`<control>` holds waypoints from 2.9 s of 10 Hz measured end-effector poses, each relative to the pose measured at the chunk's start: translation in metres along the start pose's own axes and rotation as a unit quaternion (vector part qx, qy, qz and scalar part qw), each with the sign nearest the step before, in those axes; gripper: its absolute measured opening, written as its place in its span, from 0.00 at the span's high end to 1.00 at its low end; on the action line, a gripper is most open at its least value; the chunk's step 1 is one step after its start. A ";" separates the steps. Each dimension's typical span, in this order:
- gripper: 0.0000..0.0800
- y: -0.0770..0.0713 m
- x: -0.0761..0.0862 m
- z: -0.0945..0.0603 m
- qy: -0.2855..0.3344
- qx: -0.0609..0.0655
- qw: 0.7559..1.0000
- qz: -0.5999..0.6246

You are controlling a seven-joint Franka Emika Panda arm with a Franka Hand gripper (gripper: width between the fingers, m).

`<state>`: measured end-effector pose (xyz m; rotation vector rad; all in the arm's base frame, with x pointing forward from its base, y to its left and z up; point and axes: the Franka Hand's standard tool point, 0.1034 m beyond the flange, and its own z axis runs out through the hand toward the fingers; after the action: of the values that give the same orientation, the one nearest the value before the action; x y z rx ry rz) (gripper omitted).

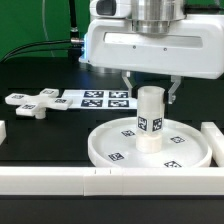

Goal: Assemble round table

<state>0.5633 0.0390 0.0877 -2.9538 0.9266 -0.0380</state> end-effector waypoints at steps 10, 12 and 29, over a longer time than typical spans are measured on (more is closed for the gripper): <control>0.49 0.001 -0.003 0.002 -0.047 0.058 0.878 0.473; 0.49 -0.002 -0.003 0.002 -0.058 0.064 0.844 0.529; 0.19 -0.006 -0.003 -0.001 -0.011 0.053 0.995 -0.086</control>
Offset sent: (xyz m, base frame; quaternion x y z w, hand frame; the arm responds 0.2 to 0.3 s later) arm 0.0000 0.0000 0.0000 0.0000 0.0000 0.1938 0.9810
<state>0.5648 0.0456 0.0889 -2.9198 0.6440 -0.0599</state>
